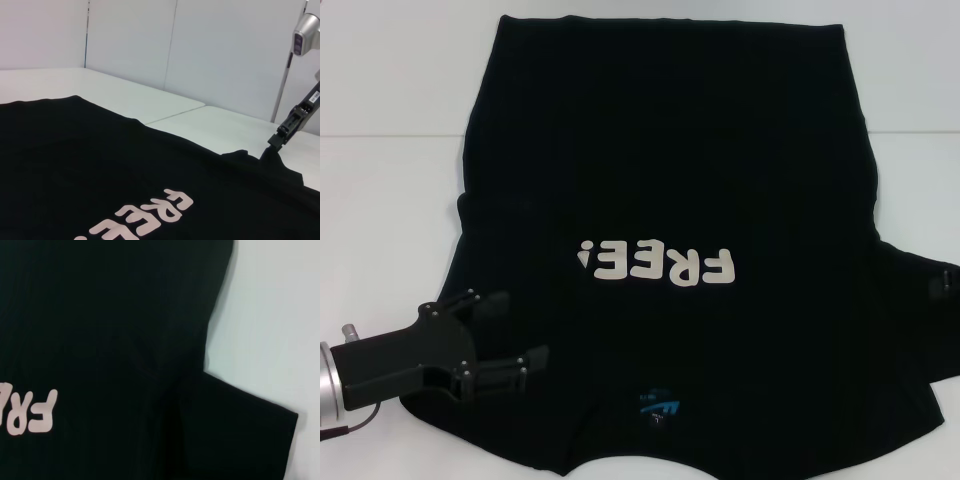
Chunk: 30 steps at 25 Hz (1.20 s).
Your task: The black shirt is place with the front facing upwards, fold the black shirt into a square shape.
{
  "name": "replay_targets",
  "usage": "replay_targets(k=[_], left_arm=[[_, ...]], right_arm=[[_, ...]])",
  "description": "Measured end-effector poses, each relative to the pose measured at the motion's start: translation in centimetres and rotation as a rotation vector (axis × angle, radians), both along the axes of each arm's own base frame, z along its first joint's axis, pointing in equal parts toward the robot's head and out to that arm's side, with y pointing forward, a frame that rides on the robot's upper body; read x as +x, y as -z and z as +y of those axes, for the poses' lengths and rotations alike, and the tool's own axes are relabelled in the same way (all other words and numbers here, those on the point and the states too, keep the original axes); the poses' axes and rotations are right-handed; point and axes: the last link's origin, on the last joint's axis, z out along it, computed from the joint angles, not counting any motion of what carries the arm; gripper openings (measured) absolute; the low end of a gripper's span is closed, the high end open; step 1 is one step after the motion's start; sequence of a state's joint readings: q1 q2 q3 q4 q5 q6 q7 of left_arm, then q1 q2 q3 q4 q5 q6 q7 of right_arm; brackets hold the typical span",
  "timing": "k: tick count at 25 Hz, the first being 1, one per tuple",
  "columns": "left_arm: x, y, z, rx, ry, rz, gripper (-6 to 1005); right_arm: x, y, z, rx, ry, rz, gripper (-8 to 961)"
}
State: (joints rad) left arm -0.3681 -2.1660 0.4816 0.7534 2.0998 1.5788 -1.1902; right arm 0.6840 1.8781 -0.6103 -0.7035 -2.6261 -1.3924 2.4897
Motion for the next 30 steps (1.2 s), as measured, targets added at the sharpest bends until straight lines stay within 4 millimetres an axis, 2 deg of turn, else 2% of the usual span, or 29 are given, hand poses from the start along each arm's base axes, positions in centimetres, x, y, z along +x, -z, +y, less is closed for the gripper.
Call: replay_targets(k=[6, 13, 18, 30], left_arm=[[0.0, 0.0, 0.0, 0.001, -0.001, 0.001, 948], [0.0, 0.0, 0.0, 0.006, -0.002, -0.001, 948], [-0.1, 0.0, 0.0, 0.016, 0.003, 0.002, 949], [-0.2, 0.0, 0.1, 0.021, -0.004, 0.003, 949]], right_arm=[[-0.1, 1.1, 0.2, -0.013, -0.004, -0.008, 907], [-0.2, 1.5, 0.3, -0.005, -0.004, -0.01, 905], [-0.1, 1.5, 0.2, -0.016, -0.004, -0.012, 743], [0.1, 1.2, 0.1, -0.01, 0.01, -0.014, 465]])
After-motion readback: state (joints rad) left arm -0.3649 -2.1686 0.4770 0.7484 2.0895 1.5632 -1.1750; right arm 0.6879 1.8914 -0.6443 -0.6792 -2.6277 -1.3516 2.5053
